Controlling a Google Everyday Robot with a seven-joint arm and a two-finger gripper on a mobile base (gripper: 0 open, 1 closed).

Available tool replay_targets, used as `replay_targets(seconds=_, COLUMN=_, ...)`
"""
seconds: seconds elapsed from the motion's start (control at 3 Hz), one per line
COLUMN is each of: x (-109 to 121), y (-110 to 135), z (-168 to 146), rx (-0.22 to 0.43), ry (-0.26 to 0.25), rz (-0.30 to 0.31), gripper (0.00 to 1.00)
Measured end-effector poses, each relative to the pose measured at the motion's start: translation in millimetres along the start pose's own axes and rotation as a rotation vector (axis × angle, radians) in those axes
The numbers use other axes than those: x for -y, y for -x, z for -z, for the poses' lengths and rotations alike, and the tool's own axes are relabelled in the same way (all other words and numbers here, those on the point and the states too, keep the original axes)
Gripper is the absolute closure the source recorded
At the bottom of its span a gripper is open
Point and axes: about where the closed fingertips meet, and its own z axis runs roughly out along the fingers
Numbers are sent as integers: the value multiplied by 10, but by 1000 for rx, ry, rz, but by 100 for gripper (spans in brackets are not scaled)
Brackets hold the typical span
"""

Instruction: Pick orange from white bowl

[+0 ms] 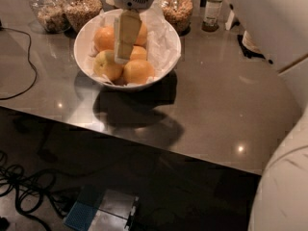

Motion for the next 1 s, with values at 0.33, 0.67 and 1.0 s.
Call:
replay_targets(seconds=0.33, x=206, y=-189, z=-73, rx=70, ry=-38, rz=-55, gripper=0)
replay_targets(seconds=0.67, x=501, y=-375, z=-184, rx=120, ry=-63, rz=-71, gripper=0)
replay_targets(seconds=1.0, x=730, y=-485, z=-256, rx=132, ry=-68, rz=-58, gripper=0)
